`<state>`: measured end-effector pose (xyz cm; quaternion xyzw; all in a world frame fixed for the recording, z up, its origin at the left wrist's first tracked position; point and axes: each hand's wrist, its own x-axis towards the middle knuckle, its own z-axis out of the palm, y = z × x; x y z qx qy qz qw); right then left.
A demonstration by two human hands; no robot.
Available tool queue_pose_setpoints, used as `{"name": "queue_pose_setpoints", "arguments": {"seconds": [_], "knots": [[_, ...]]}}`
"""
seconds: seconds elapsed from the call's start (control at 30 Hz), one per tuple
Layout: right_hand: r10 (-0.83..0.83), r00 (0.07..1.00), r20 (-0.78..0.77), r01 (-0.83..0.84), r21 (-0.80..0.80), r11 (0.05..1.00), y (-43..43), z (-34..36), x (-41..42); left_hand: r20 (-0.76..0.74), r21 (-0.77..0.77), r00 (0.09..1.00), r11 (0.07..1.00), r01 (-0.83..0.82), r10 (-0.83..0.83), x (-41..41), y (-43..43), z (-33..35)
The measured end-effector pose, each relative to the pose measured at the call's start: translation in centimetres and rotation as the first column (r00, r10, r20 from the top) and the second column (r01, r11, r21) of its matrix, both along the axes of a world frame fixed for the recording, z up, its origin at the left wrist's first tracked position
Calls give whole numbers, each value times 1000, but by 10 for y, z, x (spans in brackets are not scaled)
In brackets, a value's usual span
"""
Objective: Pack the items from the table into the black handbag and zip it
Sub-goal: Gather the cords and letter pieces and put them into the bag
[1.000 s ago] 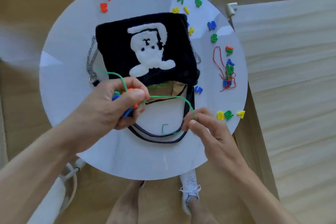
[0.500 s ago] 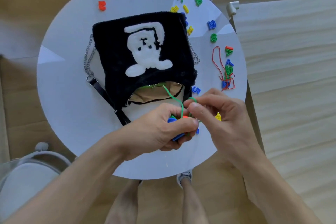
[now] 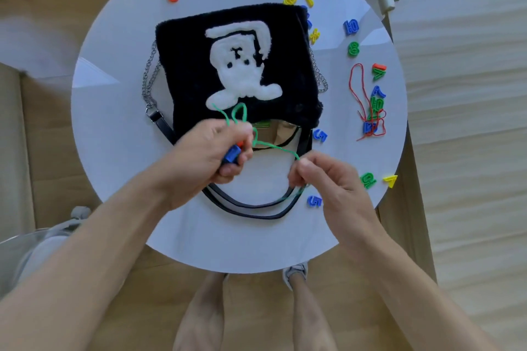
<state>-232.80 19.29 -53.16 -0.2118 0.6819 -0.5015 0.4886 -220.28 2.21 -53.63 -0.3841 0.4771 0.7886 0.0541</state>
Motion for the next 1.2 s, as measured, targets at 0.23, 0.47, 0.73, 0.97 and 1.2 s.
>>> {"name": "queue_pose_setpoints", "arguments": {"seconds": [0.23, 0.47, 0.73, 0.97, 1.2], "knots": [[373, 592, -714, -308, 227, 924, -35, 14, 13, 19, 478, 986, 865, -152, 163, -1, 53, -30], [601, 280, -749, -430, 462, 776, -29, 15, 17, 72, 523, 932, 782, -339, 356, 2, 59, -47], [262, 677, -688, -299, 69, 952, -48, -10, -9, 55, 503, 909, 775, -382, 413, 5, 40, -61], [692, 114, -713, -227, 659, 717, -106, -97, -54, 187, 394, 938, 853, -342, 290, -17, 40, -79], [462, 176, -869, -244, 416, 876, -153, -74, -76, 325, 264, 823, 790, -553, 467, -67, 21, -104]]}}
